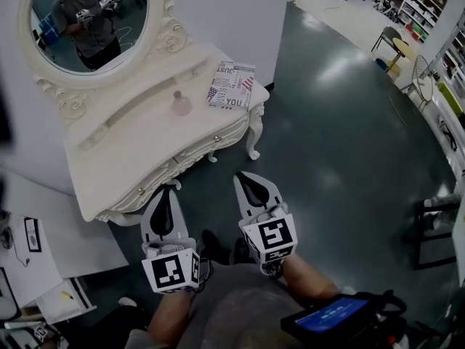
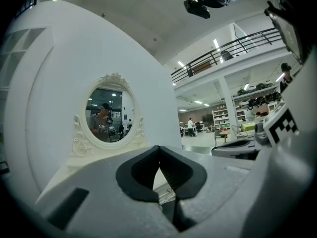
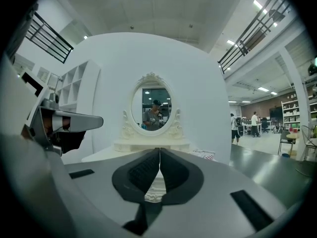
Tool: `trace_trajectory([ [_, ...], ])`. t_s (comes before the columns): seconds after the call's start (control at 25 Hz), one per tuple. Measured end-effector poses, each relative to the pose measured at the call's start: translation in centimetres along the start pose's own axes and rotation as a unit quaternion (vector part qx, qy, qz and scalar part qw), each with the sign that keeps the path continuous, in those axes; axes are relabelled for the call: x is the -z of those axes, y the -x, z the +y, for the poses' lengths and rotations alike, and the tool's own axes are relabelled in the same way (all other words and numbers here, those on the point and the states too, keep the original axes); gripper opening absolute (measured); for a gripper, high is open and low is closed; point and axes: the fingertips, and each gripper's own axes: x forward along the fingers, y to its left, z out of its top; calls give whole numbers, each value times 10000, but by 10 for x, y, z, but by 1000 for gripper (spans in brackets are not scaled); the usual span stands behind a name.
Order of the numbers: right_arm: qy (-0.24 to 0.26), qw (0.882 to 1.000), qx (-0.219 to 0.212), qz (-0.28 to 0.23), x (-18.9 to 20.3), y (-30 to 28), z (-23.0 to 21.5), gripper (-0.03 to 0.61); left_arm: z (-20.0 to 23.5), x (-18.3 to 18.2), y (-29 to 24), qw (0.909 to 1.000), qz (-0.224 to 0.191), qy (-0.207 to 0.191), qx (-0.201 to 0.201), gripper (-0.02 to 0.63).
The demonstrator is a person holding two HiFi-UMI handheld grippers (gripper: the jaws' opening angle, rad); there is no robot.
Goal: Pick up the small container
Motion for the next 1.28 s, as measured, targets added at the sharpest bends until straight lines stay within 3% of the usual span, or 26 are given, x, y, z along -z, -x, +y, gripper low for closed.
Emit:
trace_trajectory([
  [0.44,-51,9996,-140,224,16,-55,-9,14,28,23,-47,9996,179,148,-166,15],
  [0.8,-96,9987,-87,496,29,-140,-25,14,61,45,-130,9989,358,286,73,15],
  [1.28,70,9990,382,212,-18,-233,-62,14,94,23,-239,9978,65,222,614,15],
])
